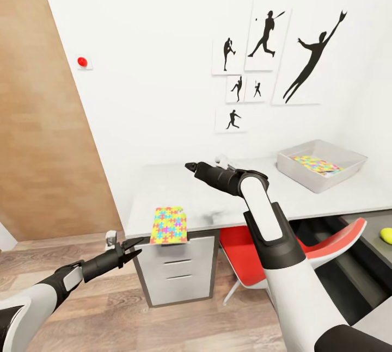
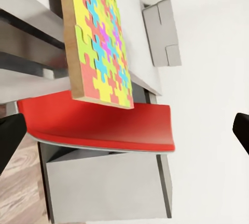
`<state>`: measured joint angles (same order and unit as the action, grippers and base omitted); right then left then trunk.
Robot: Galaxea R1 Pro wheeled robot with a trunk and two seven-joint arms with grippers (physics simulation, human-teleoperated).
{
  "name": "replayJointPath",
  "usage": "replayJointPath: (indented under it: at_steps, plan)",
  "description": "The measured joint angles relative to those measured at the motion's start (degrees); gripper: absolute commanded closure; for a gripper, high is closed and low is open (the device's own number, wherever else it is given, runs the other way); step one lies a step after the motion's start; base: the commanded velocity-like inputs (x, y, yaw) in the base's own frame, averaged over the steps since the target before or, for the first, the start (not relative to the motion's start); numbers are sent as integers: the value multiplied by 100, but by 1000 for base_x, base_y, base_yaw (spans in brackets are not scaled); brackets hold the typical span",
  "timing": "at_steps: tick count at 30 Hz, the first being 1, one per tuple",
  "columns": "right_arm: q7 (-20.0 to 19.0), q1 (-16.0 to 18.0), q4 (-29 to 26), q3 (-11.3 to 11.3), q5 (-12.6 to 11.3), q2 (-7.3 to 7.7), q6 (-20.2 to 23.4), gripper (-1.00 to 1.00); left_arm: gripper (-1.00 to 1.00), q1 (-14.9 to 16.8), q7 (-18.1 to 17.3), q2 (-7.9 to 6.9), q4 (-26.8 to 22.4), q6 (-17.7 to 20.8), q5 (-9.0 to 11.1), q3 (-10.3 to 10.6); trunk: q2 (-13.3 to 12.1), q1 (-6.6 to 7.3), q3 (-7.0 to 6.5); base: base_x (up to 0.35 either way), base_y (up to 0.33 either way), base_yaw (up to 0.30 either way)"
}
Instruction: Put all the toys in the child's room - the three board games (two on the bed and one on the table), the two jigsaw puzzles on the table, and the tennis ball on the table - inside the toy box on the table in the child's room.
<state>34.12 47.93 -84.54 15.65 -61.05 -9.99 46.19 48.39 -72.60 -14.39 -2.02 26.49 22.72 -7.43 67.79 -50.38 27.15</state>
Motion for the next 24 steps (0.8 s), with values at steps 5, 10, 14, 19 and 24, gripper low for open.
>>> replayJointPath:
  at_steps: [5,10,14,19,24]
  plan:
    - [0,0,-4,-1,0,0,0,-100,-100,0,0,-10,0,-1,1,-6,201,-110,90,0,0,0]
    - [0,0,-5,-2,-1,0,0,-100,-100,0,1,-4,0,-5,-1,-4,401,-220,180,0,0,0]
    - [0,0,-5,2,-1,0,0,-100,-100,0,1,-2,0,-9,-1,-5,562,-308,252,0,0,0]
    - [0,0,-5,4,-1,0,0,-100,-100,0,1,5,0,-18,-3,-1,762,-417,341,0,0,0]
    - [-6,0,-5,6,-2,0,0,-100,-100,0,1,7,0,-19,-2,-3,884,-484,396,0,0,0]
